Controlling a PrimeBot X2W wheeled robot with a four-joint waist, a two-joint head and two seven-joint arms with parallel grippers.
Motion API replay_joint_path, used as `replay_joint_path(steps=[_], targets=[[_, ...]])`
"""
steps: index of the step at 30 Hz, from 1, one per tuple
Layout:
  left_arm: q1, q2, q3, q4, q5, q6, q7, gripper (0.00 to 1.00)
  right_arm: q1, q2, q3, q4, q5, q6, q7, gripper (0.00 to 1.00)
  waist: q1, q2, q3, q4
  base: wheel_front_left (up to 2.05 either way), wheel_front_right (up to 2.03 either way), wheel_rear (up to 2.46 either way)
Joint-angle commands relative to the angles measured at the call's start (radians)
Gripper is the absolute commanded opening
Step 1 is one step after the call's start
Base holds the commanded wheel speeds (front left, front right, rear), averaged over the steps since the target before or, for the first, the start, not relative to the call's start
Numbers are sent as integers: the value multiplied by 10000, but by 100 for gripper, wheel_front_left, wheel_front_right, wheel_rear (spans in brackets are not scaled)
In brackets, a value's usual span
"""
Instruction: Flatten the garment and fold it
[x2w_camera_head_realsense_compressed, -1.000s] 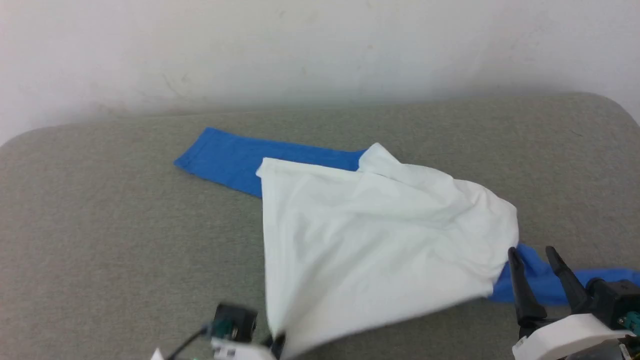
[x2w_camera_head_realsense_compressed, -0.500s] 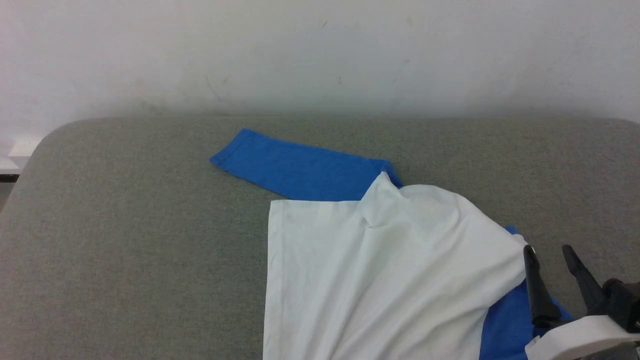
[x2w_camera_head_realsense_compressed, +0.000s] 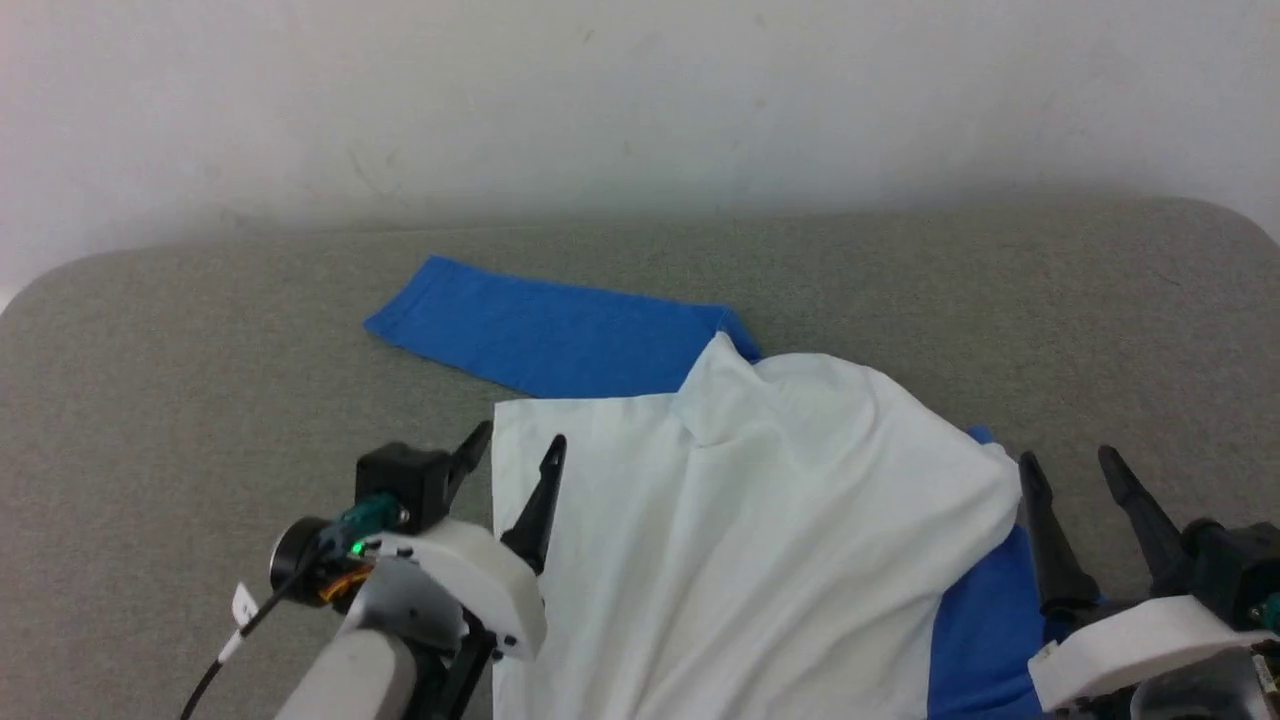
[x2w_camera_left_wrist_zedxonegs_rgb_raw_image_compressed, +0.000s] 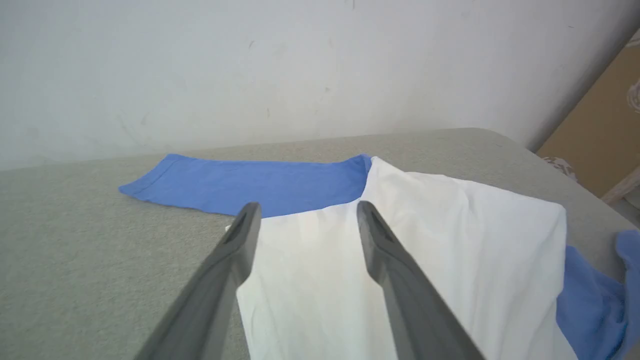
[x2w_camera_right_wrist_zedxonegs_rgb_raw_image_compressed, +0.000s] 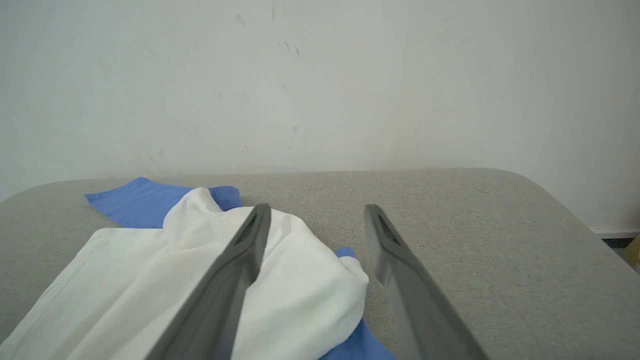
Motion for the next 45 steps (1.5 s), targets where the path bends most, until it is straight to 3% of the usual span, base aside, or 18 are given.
replay_joint_path(steps=[1,5,13,20,21,22,23,29,35,39,45], targets=[[-487,-39,11,585,0,-181,-69,100,-194,7,43,-76,-88,-7,70,100,-1,0,443,-436,0,0,0],[-1817,-60,-27,2462,-166,-710,290,100,-648,7,218,-63,-162,-7,93,100,-1,0,929,-841,0,0,0],[-3530,354,-481,6005,-147,-1470,2239,100,-1031,7,457,217,-116,-7,-66,100,-1,0,1396,-1188,0,0,0],[-3985,479,-1525,7259,-140,-2296,4169,100,-1284,7,622,373,-180,-7,3,100,-1,0,1502,-1201,0,0,0],[-4000,442,-1674,7298,-275,-2380,4409,91,-1315,7,601,395,-208,-7,10,100,-1,0,1494,-1165,0,0,0],[-4032,427,-1771,7278,-399,-2429,4506,42,-1342,7,593,419,-228,-7,15,100,-1,0,1480,-1127,0,0,0],[-4082,464,-1886,7216,-423,-2459,4457,0,-1361,7,607,452,-234,-7,22,100,-1,0,1453,-1093,0,0,0],[-3778,1216,-1711,6325,-565,-2490,2915,0,-1299,7,861,711,-163,-7,27,100,-1,0,955,-1122,0,0,0],[-1535,2174,-864,3988,-1291,-1587,2552,0,-719,7,718,764,-135,-7,54,100,-1,0,179,-843,0,0,0],[646,2686,-169,2069,-1914,-382,2779,0,-289,7,557,717,3,-7,109,100,-1,0,-131,-530,0,0,0],[4006,2877,579,-447,-2638,1602,3180,0,161,7,320,443,-19,-7,275,100,-1,0,-419,-123,0,0,0]])
